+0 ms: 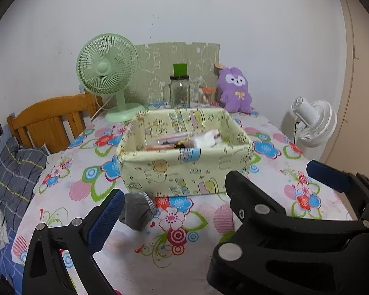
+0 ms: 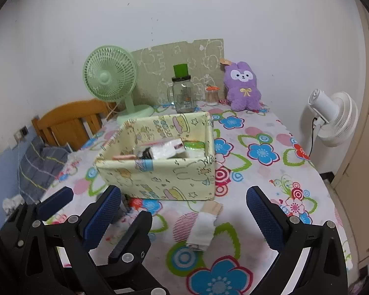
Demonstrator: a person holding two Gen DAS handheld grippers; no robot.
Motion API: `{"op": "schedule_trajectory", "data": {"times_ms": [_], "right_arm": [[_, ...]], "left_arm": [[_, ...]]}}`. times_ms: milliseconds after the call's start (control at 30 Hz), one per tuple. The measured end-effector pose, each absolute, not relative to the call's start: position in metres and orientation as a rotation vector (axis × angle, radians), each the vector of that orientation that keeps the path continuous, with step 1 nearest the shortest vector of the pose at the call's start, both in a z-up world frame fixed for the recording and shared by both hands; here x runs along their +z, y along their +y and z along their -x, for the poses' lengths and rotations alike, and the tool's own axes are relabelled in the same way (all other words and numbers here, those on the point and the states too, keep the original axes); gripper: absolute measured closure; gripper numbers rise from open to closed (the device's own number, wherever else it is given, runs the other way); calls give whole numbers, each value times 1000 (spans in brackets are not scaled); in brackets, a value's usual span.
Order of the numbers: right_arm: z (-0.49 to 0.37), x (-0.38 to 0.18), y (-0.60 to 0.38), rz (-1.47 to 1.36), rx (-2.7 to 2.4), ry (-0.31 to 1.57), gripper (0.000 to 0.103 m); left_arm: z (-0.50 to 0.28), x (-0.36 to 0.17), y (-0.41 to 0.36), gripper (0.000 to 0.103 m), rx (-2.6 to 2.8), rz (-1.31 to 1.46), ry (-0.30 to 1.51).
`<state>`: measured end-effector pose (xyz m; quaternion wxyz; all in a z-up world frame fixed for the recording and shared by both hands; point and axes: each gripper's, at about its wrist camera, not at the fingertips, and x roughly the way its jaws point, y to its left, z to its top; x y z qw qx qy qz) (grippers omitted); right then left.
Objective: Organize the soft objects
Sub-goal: 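Withdraw both tools up and away from the yellow box, then move the left tool to the grey sock while the right tool approaches the white cloth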
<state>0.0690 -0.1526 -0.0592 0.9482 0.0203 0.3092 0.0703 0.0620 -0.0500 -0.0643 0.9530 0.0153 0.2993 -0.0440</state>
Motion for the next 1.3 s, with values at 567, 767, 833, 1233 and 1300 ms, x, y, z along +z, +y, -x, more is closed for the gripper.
{"op": "schedule_trajectory", "data": {"times_ms": [567,767,833,1233,1300], "right_arm": [[-91,-116,-166,-72,118,759,1],[-102,-132,-164,-69,119,808,7],[-107,-137,-164,-72,121,832,10],[-126,-156,-159,-62,120,898,23],[-128,-157,-157,-46,118,897,25]], "left_arm": [[-85,-118,-60,1,-105,-23,746],[-93,-130,-60,5,-103,-30,783],[-95,-135,-59,6,-104,-28,798],[-109,-147,-56,6,-113,-15,850],[-111,-148,-56,6,-109,-13,854]]}}
